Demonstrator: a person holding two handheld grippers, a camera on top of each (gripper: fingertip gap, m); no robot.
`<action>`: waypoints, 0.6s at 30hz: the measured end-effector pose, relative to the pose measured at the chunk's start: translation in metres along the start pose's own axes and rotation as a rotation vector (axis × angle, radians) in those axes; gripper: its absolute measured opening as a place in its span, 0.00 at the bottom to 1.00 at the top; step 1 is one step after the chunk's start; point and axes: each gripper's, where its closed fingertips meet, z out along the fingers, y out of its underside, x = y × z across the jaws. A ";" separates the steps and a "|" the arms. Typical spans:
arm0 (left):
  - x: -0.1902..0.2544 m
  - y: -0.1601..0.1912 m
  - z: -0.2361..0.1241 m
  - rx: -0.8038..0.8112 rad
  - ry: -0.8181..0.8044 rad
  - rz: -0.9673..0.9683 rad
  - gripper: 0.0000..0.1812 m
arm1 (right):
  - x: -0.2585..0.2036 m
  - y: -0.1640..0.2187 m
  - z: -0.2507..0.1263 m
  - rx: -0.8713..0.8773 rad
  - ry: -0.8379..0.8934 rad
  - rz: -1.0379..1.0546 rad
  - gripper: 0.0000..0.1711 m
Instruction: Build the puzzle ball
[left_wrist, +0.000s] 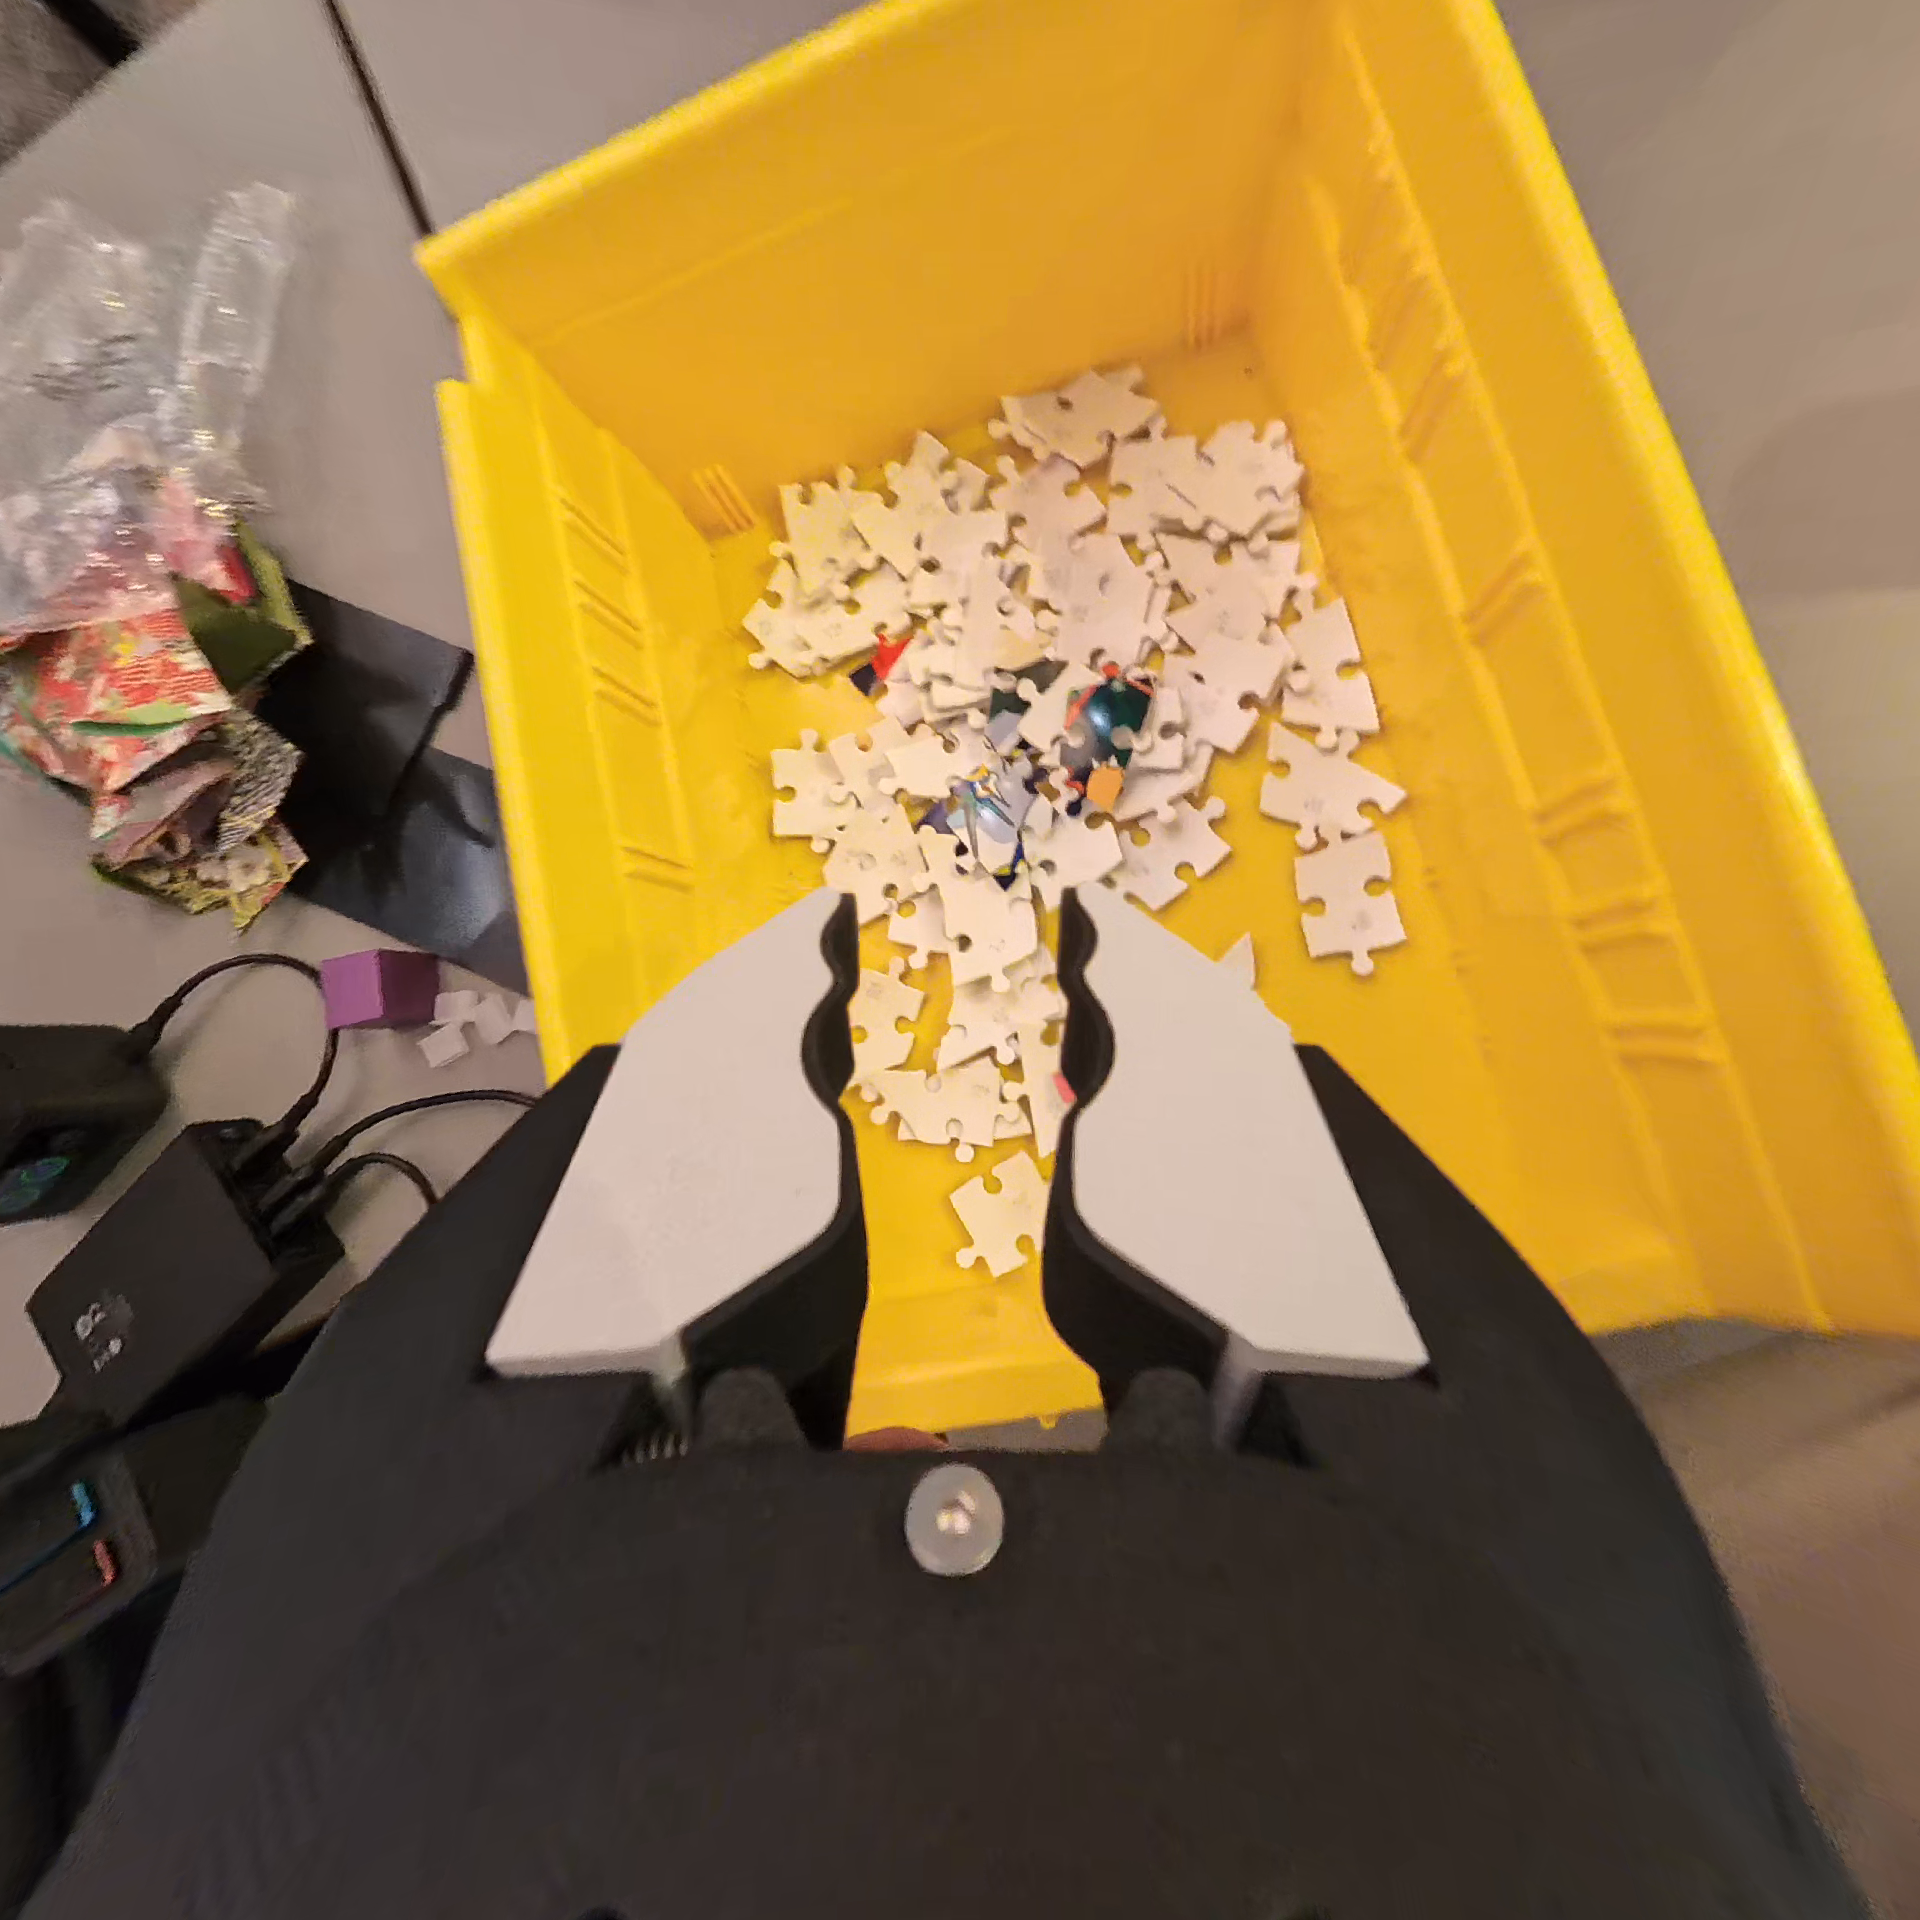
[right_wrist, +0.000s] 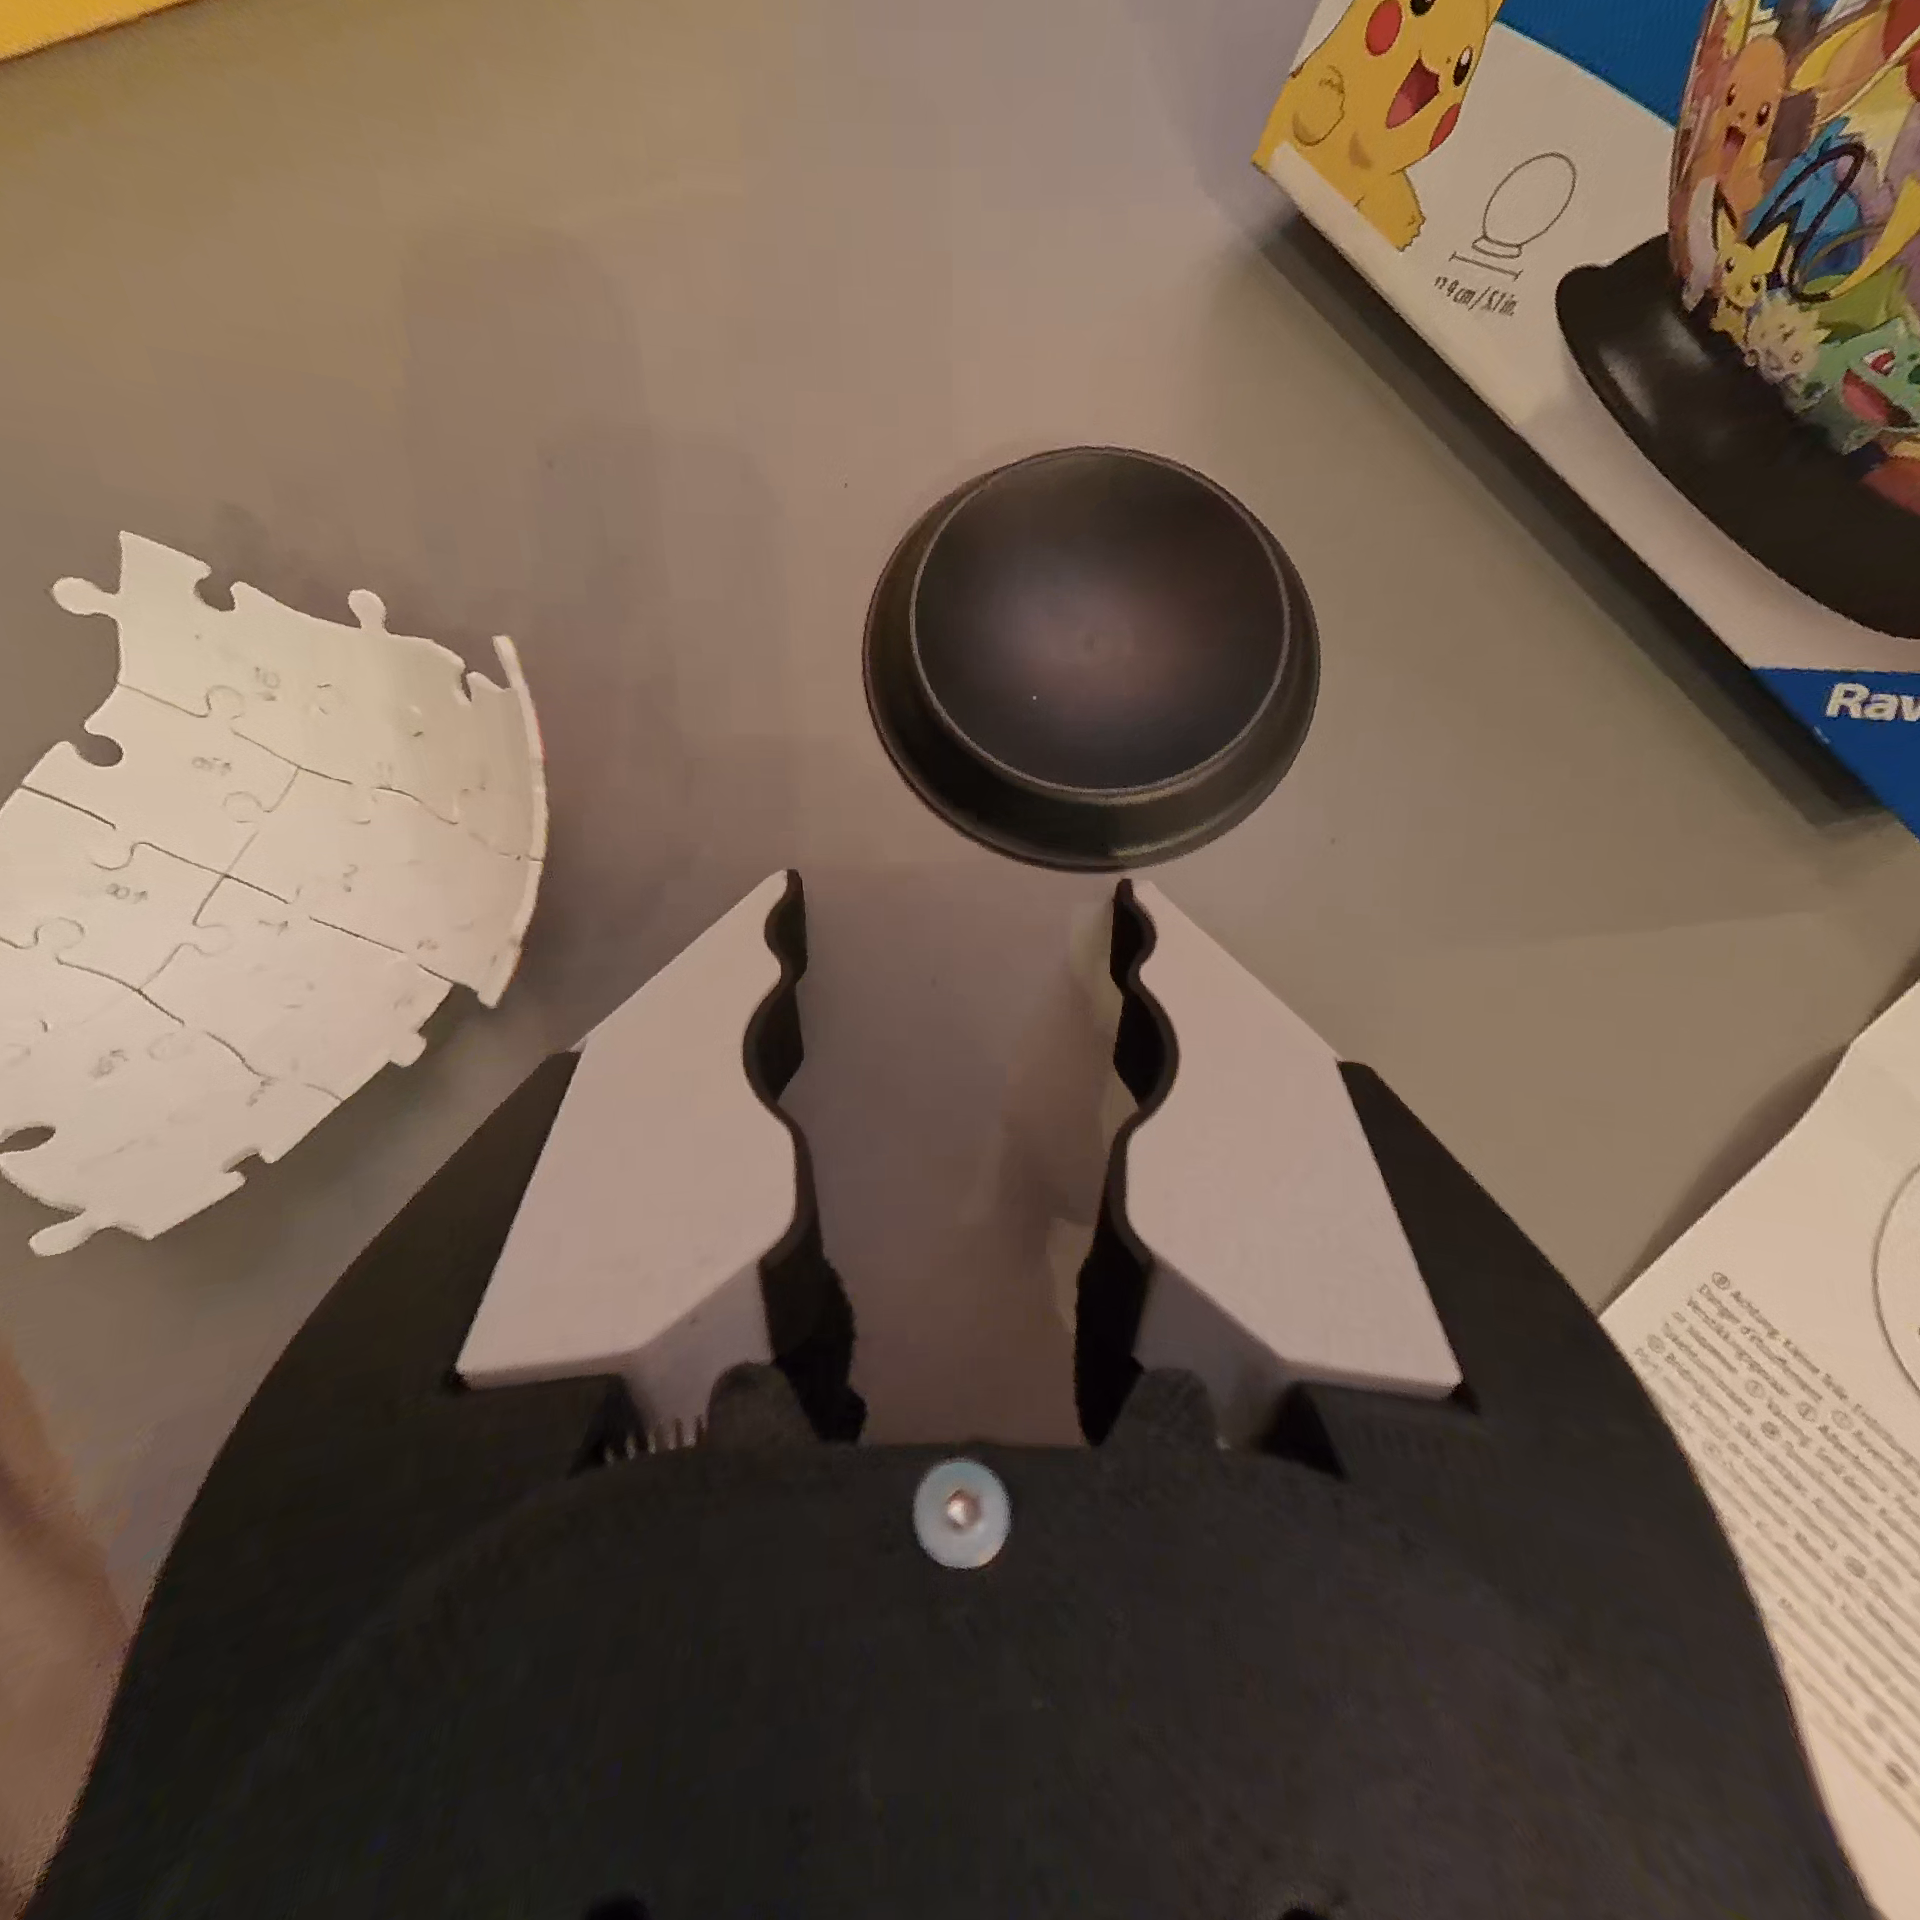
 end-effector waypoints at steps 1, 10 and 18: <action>0.003 0.004 0.004 -0.018 0.021 0.021 0.20 | -0.001 -0.003 -0.001 0.020 -0.007 -0.003 0.33; -0.021 0.015 0.016 -0.037 0.020 0.044 0.11 | -0.002 -0.008 -0.005 0.114 -0.070 0.064 0.34; -0.057 0.010 -0.011 0.036 -0.030 -0.002 0.11 | -0.007 -0.011 -0.009 0.151 -0.116 0.054 0.31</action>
